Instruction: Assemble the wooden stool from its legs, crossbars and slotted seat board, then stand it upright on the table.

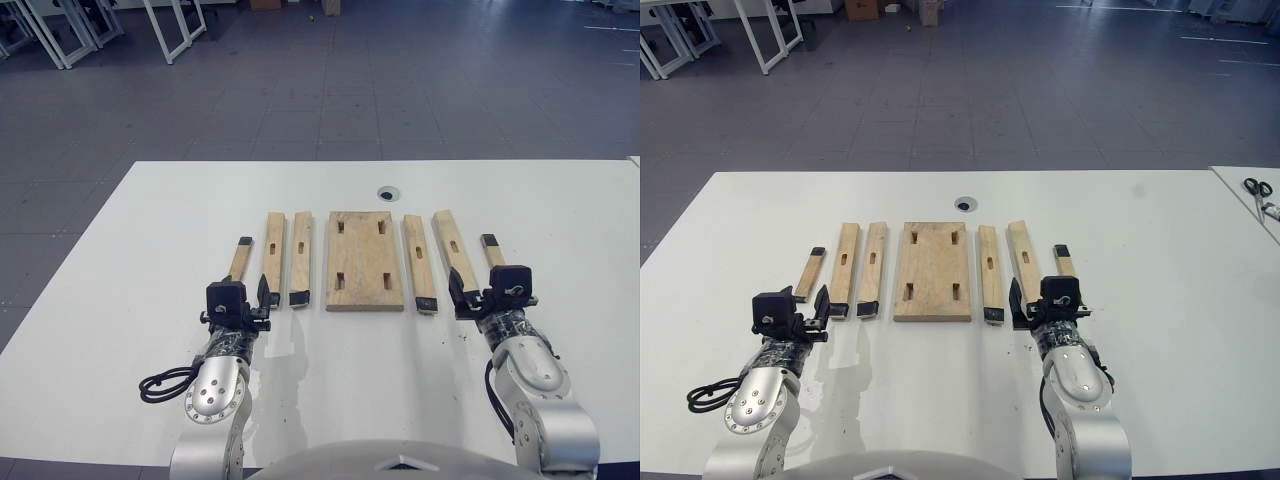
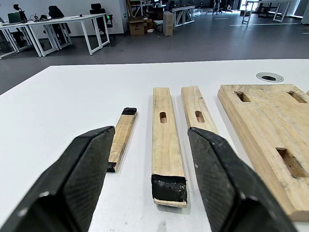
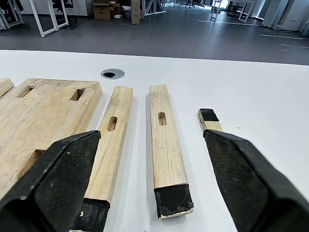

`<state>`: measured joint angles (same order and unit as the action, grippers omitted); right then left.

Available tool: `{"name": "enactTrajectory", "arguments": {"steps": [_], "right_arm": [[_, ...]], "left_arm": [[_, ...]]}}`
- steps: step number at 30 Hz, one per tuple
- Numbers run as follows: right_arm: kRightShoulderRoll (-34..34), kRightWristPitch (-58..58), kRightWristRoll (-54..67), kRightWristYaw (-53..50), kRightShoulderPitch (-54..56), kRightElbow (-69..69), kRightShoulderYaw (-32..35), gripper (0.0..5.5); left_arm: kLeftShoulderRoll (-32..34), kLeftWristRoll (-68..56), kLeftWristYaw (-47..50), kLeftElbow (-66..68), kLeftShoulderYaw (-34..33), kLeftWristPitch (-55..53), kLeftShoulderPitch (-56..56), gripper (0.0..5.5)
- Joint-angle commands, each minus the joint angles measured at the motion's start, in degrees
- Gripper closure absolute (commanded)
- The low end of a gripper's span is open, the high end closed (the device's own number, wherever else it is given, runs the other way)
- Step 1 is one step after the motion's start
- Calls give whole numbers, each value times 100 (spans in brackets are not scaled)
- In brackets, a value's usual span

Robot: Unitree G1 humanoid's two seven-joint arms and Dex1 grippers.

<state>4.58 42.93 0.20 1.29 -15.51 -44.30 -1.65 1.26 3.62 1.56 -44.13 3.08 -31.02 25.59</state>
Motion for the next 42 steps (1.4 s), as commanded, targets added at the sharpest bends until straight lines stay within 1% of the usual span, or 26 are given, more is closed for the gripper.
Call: {"name": "enactTrajectory", "arguments": {"steps": [1, 38, 42], "right_arm": [[1, 105, 20, -1, 24, 22, 4, 158], [-12, 83, 3, -17, 48, 69, -21, 158], [94, -1, 140, 162, 236, 294, 167, 158]], "left_arm": [[-12, 9, 8, 7, 37, -82, 5, 270], [0, 11, 12, 17, 55, -69, 24, 270], [-11, 7, 25, 8, 25, -75, 18, 270]]}}
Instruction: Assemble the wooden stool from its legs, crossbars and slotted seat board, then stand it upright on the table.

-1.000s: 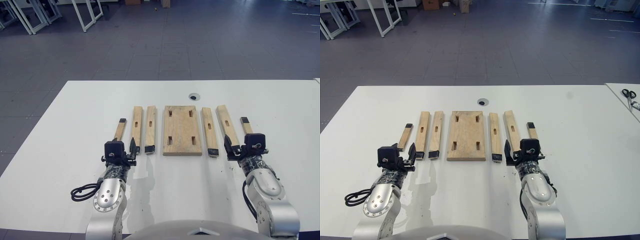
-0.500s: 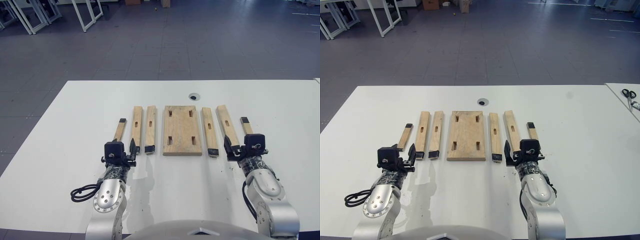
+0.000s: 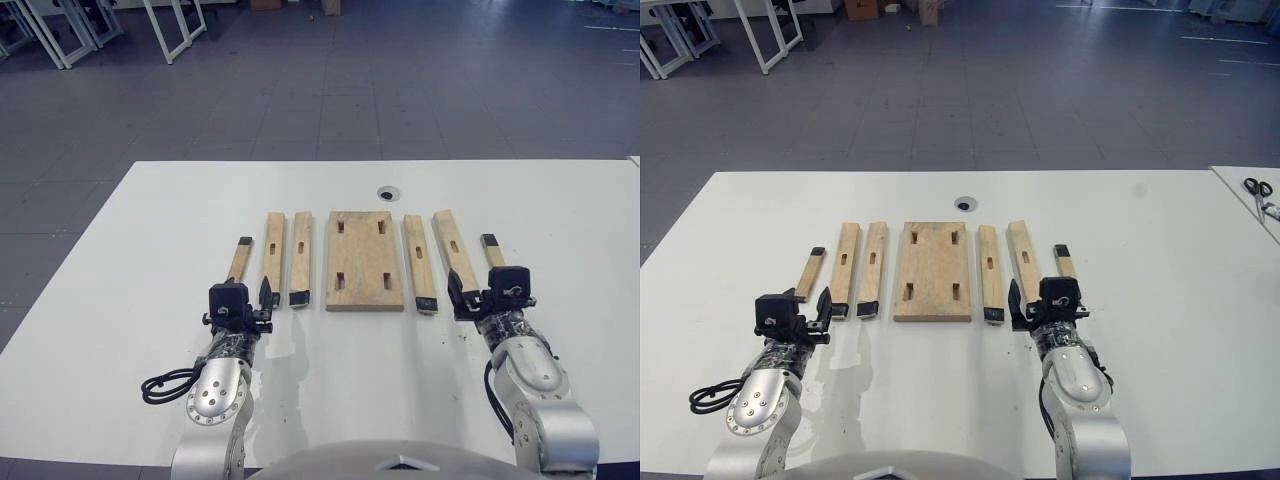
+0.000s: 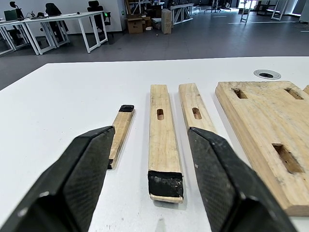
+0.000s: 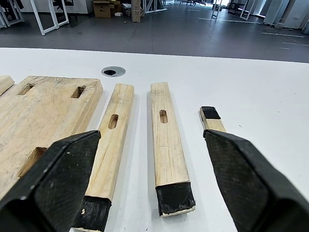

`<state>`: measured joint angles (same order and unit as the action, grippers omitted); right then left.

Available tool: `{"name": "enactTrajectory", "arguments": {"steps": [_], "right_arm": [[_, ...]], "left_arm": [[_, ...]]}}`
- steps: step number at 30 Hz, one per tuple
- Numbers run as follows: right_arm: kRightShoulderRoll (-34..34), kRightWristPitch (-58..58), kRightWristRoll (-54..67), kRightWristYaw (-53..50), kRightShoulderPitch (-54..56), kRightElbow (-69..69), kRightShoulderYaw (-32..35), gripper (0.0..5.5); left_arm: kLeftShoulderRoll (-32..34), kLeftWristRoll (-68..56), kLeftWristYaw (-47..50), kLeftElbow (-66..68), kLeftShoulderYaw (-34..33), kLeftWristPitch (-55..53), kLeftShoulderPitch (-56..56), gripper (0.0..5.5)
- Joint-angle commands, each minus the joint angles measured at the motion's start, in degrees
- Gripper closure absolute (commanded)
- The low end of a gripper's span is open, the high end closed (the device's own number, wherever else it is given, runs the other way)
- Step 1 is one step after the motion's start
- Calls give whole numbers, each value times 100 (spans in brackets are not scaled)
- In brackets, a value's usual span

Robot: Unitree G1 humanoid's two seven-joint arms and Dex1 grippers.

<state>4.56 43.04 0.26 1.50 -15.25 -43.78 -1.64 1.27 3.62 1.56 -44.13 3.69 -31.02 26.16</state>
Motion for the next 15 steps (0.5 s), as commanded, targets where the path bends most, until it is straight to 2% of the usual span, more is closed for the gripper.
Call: {"name": "enactTrajectory", "arguments": {"steps": [1, 10, 15], "right_arm": [[146, -52, 166, 180, 369, 410, 308, 158], [1247, -788, 715, 966, 1766, 2937, 1720, 158], [1721, -952, 1002, 1679, 2022, 4071, 1787, 158]], "left_arm": [[-15, 10, 34, 9, -49, -72, -39, 270], [-37, 48, 62, 9, -83, -85, -77, 270], [-32, 57, 44, 33, -81, -84, -123, 270]]}}
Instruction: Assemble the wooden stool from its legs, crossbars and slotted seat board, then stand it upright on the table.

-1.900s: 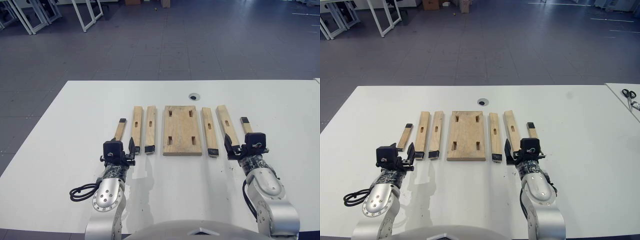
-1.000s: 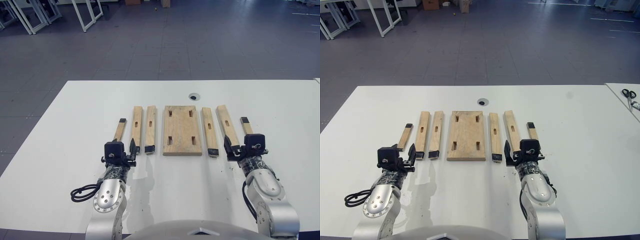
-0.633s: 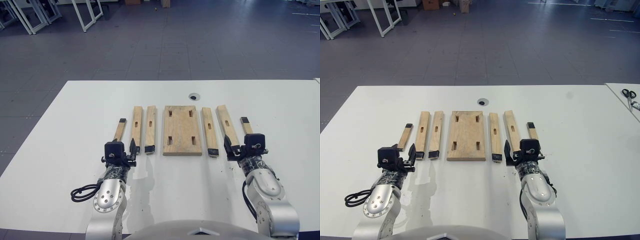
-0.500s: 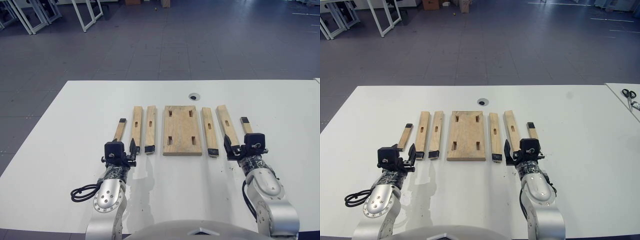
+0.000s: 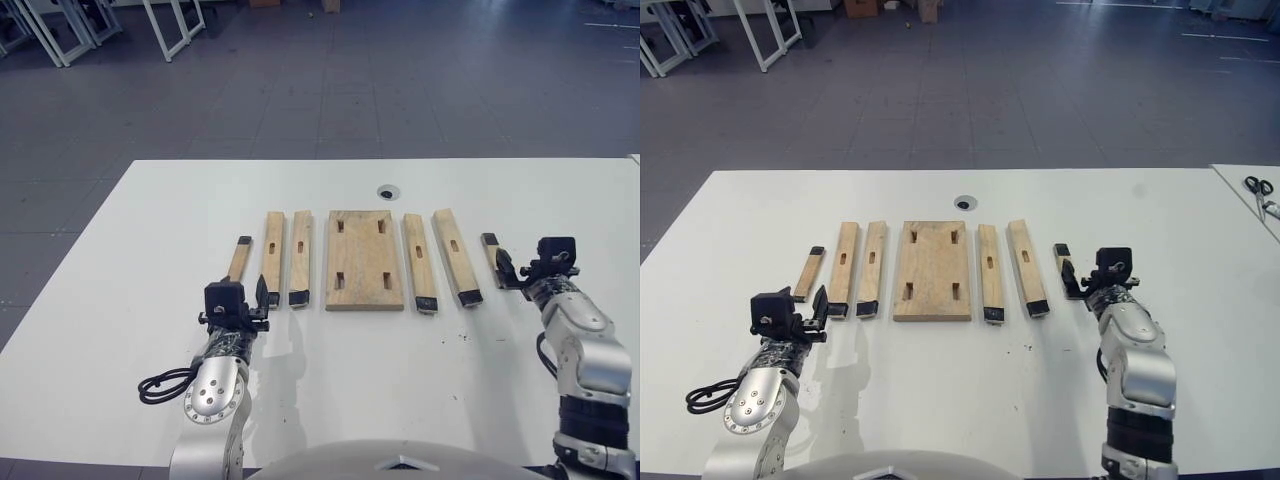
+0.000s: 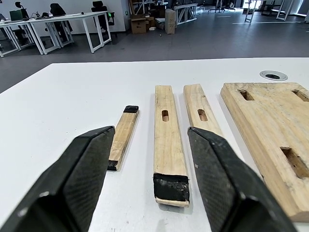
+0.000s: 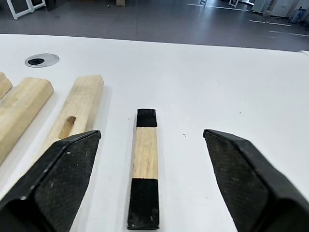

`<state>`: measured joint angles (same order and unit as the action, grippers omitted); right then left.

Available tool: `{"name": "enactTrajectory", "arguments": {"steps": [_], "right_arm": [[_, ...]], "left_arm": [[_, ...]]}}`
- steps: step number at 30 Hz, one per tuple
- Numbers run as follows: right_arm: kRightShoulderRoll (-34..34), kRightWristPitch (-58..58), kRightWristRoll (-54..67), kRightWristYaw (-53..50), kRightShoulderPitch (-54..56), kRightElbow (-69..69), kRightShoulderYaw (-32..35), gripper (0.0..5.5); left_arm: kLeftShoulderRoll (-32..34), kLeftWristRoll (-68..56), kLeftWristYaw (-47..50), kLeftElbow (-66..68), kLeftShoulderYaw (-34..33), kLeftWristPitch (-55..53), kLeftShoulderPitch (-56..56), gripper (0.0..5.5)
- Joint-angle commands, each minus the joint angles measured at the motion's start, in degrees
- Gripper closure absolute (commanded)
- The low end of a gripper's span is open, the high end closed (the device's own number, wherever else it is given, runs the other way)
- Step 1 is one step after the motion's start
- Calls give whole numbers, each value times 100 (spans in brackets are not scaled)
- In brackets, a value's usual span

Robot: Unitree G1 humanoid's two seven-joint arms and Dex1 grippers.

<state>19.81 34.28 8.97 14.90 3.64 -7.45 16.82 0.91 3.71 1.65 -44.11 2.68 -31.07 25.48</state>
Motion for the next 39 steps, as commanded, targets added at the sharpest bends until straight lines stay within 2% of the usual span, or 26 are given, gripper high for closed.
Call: {"name": "enactTrajectory", "arguments": {"steps": [1, 14, 22, 29, 31, 33, 35, 39], "right_arm": [[241, -99, 139, 413, 127, 552, -90, 158], [259, -583, -120, 518, -77, 1745, -493, 158], [222, -797, -141, 432, -110, 2063, -735, 282], [85, -914, 15, 208, -189, 2506, -508, 409], [19, -1002, 44, 112, -189, 2636, -432, 421], [-24, -1152, 44, -3, -81, 2616, -373, 421], [102, -1444, -156, -175, 159, 2238, -415, 422], [312, -1755, -690, -377, 744, 952, -801, 422]], "left_arm": [[7, 50, 31, 31, 21, -83, -64, 270], [72, 67, -18, 59, 42, -104, -154, 270], [84, 35, -39, 91, 91, -99, -156, 265], [127, -115, -182, 159, 133, -235, -246, 265], [121, -401, -413, 346, 101, -353, -351, 265], [77, -934, -741, 746, -187, -618, -627, 265], [147, -1706, -1124, 1164, -760, -1033, -1282, 265], [949, -3377, -2241, 1401, -1597, -2020, -2664, 265]]}}
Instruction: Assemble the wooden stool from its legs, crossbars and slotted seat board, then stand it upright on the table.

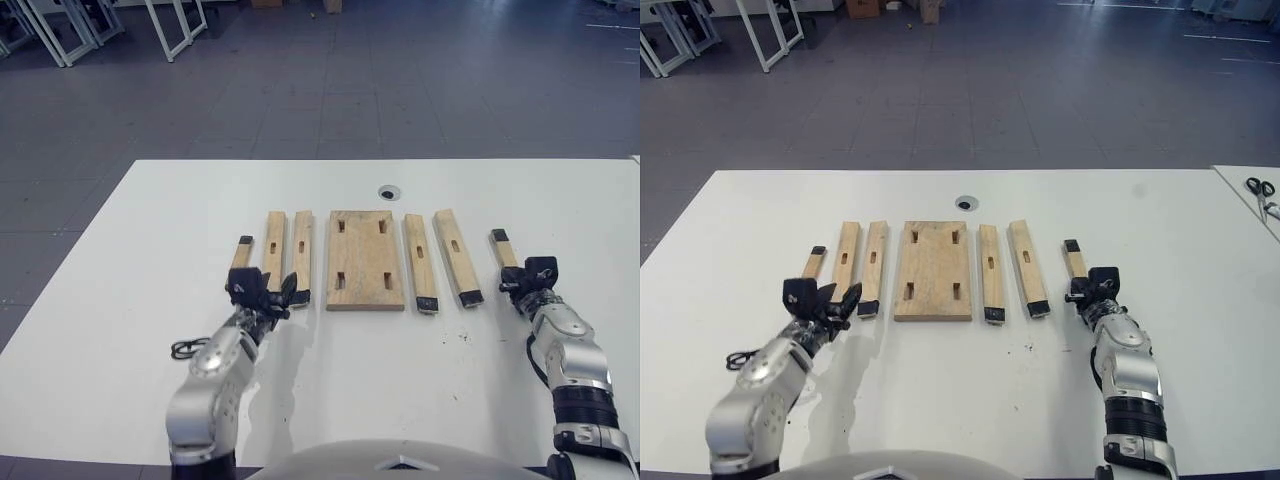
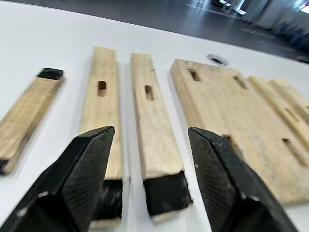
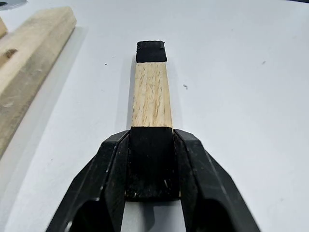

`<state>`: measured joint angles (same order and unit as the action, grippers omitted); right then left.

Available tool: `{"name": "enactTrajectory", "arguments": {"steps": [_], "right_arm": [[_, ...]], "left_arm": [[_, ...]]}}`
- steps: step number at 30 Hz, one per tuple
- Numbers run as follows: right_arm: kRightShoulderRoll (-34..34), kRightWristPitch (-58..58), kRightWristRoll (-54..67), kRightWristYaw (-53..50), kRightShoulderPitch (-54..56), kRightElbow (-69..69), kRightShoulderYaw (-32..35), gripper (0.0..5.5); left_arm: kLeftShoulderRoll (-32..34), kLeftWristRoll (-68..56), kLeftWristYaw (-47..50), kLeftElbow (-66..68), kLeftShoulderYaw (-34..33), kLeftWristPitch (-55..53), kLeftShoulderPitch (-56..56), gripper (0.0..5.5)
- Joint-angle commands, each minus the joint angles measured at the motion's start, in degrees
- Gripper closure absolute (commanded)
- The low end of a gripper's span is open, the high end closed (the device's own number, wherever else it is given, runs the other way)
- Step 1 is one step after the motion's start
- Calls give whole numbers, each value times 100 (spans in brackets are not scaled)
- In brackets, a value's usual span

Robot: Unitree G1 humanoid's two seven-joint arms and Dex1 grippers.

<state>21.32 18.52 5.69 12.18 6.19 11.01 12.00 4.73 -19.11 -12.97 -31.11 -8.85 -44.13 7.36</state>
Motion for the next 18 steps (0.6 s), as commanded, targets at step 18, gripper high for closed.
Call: {"name": "enactTrajectory", "arguments": {"steps": [18], "right_arm": [[-915, 146, -291, 664, -60, -3137, -2736, 422]], "left_arm": [[821, -4578, -1075, 2677, -1274, -2542, -2580, 265]]}}
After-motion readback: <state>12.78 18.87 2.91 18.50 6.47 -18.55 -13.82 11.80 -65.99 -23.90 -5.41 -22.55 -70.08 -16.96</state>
